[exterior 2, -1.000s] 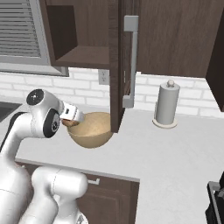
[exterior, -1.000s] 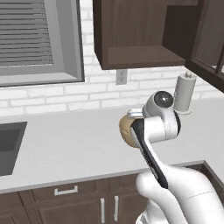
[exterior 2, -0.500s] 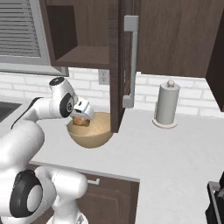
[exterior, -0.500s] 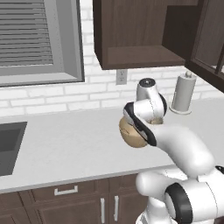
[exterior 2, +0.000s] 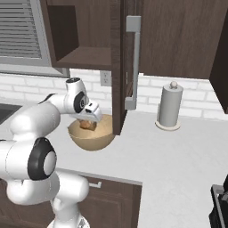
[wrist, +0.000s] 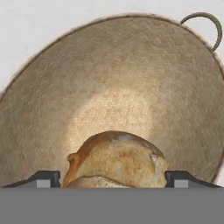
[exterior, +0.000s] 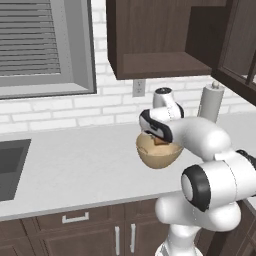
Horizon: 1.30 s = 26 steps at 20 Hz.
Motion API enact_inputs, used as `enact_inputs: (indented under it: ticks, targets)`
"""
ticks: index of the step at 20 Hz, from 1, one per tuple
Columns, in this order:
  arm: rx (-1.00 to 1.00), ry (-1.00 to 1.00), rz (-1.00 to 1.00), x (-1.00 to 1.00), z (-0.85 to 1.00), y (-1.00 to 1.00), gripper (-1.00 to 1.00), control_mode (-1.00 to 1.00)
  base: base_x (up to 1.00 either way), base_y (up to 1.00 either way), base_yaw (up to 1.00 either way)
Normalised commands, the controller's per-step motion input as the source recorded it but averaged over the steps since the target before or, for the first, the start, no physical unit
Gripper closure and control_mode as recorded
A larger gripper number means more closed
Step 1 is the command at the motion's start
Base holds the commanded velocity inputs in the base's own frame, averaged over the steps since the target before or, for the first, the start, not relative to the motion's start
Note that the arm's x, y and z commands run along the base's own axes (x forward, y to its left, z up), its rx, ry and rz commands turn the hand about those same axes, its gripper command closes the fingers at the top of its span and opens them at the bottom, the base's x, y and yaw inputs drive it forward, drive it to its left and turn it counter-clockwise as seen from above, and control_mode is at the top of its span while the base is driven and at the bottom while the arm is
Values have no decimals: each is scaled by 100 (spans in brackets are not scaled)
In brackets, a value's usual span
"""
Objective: Open the cabinet, pick up the bread from the cabinet and place it in the basket. Then move the basket to the dining counter.
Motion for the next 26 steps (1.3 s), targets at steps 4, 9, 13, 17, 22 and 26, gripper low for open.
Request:
enact_inputs:
  ticks: [4,9,13,17,22,26]
  targets:
    - [0,0,0,8,-55,0,100,-100,0,0,0]
    - [0,0,0,6,-41,0,100,-100,0,0,0]
    - [1,0,0,0,-11,0,100,-100,0,0,0]
    - [0,0,0,0,-1,0,-100,-100,0,0,0]
    - [0,0,0,0,0,0,-100,-100,0,0,0]
    - [0,0,0,0,0,0,-100,-100,0,0,0]
